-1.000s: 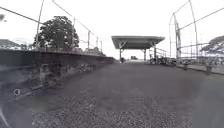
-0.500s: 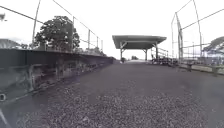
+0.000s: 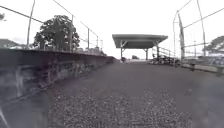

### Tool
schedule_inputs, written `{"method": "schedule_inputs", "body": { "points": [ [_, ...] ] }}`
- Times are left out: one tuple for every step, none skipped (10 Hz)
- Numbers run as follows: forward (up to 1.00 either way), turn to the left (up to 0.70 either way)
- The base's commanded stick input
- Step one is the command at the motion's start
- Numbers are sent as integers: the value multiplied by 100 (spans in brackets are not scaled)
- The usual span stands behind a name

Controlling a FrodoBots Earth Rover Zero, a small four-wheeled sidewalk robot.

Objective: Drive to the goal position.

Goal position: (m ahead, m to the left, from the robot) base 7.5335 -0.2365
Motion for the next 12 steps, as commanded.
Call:
{"method": "schedule_inputs", "body": {
  "points": [
    [70, 0],
    [70, 0],
    [70, 0],
    [70, 0],
    [70, 0],
    [70, 0],
    [70, 0],
    [70, 0],
    [70, 0],
    [70, 0],
    [70, 0],
    [70, 0]
  ]
}}
